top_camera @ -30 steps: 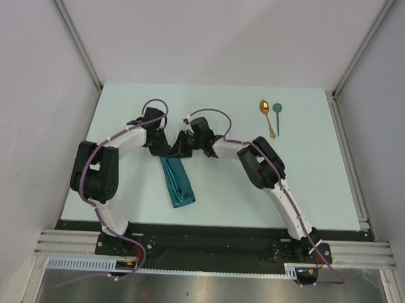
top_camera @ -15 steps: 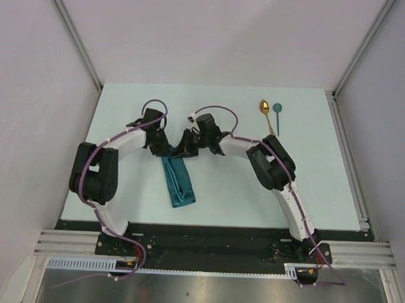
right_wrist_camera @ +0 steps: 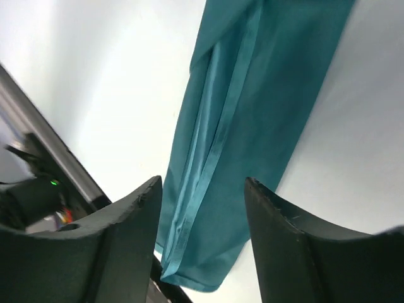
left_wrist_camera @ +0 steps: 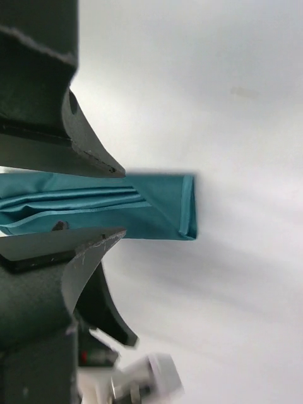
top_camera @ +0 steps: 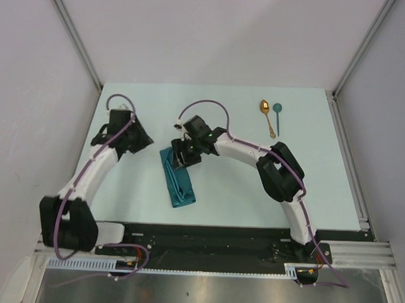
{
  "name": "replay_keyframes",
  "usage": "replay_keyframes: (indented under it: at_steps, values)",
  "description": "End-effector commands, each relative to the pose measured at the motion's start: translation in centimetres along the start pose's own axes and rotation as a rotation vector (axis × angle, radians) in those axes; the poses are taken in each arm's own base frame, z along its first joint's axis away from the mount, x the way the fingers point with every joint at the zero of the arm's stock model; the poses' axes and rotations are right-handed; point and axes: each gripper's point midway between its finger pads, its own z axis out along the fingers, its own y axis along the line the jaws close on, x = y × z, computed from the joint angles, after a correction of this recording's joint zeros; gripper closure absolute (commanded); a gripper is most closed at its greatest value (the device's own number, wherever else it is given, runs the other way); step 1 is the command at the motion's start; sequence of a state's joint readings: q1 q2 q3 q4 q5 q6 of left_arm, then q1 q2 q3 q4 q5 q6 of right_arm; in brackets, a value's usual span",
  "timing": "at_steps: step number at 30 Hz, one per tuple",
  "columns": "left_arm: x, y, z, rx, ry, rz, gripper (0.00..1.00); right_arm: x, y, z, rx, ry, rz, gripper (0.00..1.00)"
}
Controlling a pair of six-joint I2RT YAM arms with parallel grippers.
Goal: Fold the napkin into a case and place the utensils inside
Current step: Smooth out the smaller rectangle-folded napkin at the center of the board, then pick up the smaller rectangle-folded napkin from the center of the board.
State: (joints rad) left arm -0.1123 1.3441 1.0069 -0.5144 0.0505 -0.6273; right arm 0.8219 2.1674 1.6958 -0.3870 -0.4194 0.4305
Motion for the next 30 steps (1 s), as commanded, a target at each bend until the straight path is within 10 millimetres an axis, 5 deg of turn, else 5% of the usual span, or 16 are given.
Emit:
replay_keyframes:
  at_steps: [1, 6, 16, 30]
  values:
    - [-1.1, 2.2, -4.7, -0.007, -0.137, -0.022, 0.58, 0.9, 0.7, -0.6, 0.153, 0.054, -0.168, 0.39]
    - [-0.4, 2.3, -7.4, 0.032, -0.179, 0.0, 0.58, 2.5, 1.8, 0.4, 0.276, 0.113, -0.223, 0.33]
    - [1.8, 1.5, -7.3, 0.126, -0.12, 0.002, 0.58, 3.8, 1.7, 2.4, 0.446, 0.13, -0.265, 0.26]
    - [1.7, 1.2, -7.9, 0.138, -0.118, 0.017, 0.58, 5.0, 2.6, 4.2, 0.537, 0.109, -0.301, 0.27]
